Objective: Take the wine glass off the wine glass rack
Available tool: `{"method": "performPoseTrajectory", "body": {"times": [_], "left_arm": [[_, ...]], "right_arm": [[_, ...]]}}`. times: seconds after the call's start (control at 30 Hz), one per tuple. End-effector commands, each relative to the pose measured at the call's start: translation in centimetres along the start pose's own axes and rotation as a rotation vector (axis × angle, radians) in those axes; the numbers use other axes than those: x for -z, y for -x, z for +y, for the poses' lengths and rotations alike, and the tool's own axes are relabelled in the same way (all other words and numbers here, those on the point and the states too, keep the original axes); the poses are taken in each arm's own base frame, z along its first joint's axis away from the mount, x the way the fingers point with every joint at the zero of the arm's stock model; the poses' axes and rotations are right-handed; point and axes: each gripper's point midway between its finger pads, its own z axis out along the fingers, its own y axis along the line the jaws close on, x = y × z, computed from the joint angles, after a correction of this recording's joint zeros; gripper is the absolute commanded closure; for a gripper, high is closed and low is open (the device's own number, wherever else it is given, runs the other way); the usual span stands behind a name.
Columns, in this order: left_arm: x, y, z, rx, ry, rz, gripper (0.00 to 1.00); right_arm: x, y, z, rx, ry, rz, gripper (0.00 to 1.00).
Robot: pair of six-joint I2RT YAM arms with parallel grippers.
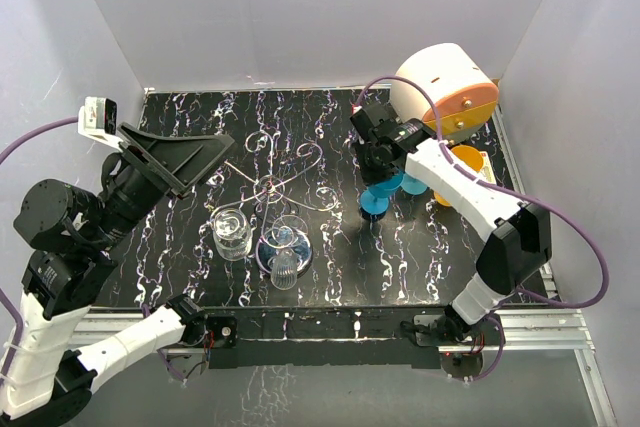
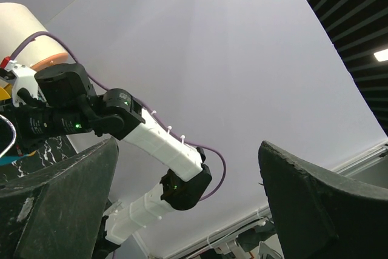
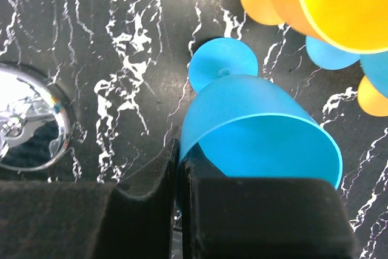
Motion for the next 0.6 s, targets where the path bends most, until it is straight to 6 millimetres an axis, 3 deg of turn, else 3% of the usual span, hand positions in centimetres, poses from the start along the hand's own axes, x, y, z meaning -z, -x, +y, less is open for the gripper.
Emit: {"method": "performPoseTrajectory", "body": {"times": [0.0,0.33,0.43,0.57], "left_arm": [[0.5,0.9,-0.9,-0.018,-0.016,-0.034,0.01],[1.3,1.1,-0.9,-0.014,-0.016,-0.049,0.01],[1.6,1.2,-1.0,-0.013,-0.019,-0.054,0.01],[1.9,1.3,-1.1,-0.012,-0.018,-0.058,0.01]], "right_arm": [[-0.6,2.4,-1.2,0.004,-0.084,-0.109,1.0],[-1.7,1.7,-0.7,0.009,-0.057,-0.101,0.96],[-1.1,1.9,-0.3,0.01,-0.039,-0.096,0.87],[1.4,3.1,-0.6,0.007,-0.043,-0.135,0.67]]}}
